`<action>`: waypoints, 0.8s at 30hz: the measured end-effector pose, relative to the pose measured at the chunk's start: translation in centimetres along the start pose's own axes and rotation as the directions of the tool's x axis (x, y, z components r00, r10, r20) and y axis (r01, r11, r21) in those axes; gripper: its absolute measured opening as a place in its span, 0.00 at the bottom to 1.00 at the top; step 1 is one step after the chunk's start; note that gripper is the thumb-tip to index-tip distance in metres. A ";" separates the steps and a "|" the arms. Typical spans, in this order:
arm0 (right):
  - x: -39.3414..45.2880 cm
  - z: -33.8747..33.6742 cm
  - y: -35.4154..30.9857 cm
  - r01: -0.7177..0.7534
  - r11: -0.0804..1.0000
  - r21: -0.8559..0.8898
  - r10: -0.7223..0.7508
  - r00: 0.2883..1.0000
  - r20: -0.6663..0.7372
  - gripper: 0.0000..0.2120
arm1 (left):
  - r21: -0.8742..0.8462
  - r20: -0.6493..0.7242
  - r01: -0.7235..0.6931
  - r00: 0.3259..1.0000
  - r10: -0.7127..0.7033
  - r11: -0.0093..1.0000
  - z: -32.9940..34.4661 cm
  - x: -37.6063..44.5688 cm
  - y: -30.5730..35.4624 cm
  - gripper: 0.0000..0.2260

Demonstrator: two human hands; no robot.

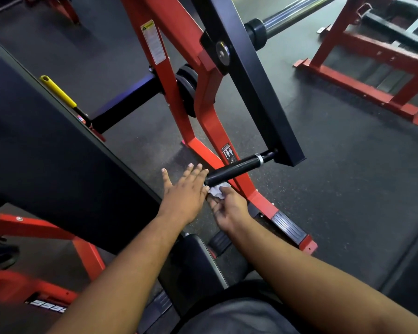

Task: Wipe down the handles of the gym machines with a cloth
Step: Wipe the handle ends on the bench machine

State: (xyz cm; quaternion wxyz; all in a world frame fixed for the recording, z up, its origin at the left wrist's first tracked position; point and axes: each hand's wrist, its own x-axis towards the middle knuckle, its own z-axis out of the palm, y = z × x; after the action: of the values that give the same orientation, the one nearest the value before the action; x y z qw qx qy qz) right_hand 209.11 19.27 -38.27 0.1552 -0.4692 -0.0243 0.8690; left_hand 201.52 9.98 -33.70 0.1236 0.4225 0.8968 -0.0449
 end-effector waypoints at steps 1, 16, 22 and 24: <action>0.0 0.1 -0.4 -0.001 1.000 0.009 0.002 1.000 -0.019 0.11 | -0.004 -0.001 0.004 1.000 -0.004 1.000 0.0 0.0 0.0 0.24; -0.6 -1.0 -0.8 0.441 0.787 -0.430 -0.437 0.892 0.116 0.12 | -0.021 0.003 0.016 1.000 -0.016 1.000 0.6 0.0 -0.1 0.25; -4.3 -3.2 -4.8 0.557 0.460 -0.691 -0.426 0.822 0.379 0.11 | -0.027 0.012 0.007 1.000 -0.007 1.000 0.5 0.0 -0.2 0.25; -3.4 -2.8 -8.2 0.672 0.203 -0.712 -0.647 0.638 0.417 0.13 | -0.041 0.004 0.007 1.000 -0.007 0.999 0.7 -0.1 -0.3 0.25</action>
State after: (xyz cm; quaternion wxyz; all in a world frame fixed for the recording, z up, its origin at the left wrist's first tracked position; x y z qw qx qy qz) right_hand 215.22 25.78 -35.55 0.2707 -0.4145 -0.6258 0.6027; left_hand 201.52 9.60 -34.38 0.1337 0.4165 0.8988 -0.0278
